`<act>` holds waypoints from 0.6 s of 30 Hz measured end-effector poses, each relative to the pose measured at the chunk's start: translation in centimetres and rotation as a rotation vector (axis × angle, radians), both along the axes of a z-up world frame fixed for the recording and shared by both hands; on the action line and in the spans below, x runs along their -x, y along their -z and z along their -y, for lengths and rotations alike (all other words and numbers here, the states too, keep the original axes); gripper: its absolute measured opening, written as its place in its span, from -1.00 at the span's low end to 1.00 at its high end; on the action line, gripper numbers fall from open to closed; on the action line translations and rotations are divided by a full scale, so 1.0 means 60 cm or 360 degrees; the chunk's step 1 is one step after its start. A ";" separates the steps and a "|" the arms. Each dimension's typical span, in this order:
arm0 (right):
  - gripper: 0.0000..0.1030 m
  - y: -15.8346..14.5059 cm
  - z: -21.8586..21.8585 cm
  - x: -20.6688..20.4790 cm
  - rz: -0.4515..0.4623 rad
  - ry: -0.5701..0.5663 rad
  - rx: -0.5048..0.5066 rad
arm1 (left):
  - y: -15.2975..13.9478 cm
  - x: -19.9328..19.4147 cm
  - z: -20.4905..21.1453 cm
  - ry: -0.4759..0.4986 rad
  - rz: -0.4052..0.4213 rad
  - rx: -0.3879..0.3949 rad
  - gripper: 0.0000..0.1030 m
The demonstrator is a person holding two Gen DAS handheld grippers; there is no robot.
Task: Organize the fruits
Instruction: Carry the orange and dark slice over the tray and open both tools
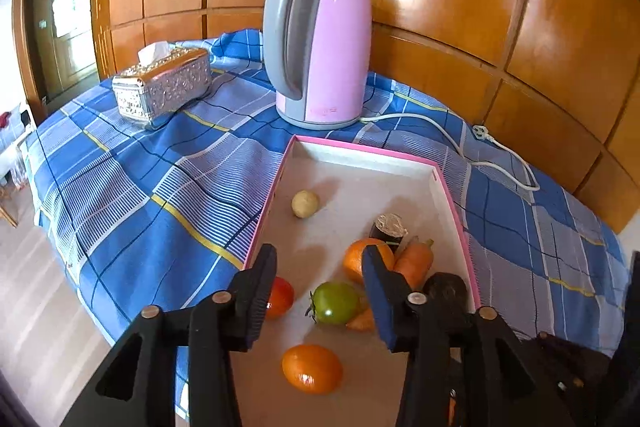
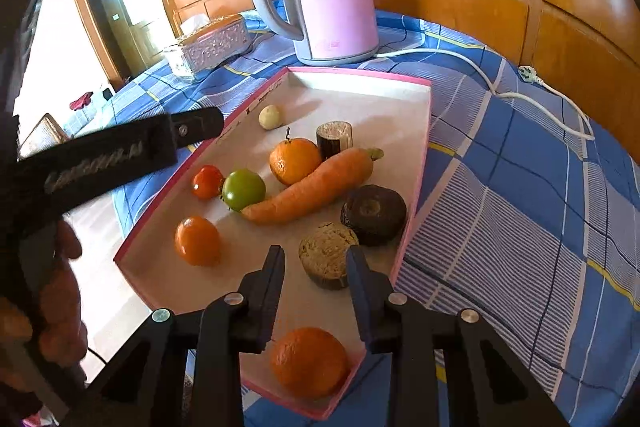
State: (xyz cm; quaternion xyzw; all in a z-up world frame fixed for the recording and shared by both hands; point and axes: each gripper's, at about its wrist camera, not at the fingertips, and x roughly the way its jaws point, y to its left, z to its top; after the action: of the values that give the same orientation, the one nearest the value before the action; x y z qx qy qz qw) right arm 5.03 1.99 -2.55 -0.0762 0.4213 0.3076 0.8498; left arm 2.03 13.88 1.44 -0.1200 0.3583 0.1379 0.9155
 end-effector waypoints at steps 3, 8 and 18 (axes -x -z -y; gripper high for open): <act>-0.37 0.001 0.001 0.005 0.0013 0.0010 0.0002 | -0.003 0.006 0.007 0.0013 0.0006 -0.0018 0.00; -0.37 -0.002 0.006 0.016 0.0027 0.0036 -0.0002 | -0.006 0.013 0.018 0.0028 0.0013 -0.0033 0.00; -0.34 -0.029 0.024 0.033 0.0121 0.0157 -0.0042 | -0.011 0.028 0.029 0.0039 0.0034 -0.0057 0.08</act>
State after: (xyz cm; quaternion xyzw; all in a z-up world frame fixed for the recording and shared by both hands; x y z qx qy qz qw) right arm 3.05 0.57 -0.82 -0.0558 0.3880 0.2677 0.8801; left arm 0.36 12.12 2.10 -0.1006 0.3473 0.1317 0.9230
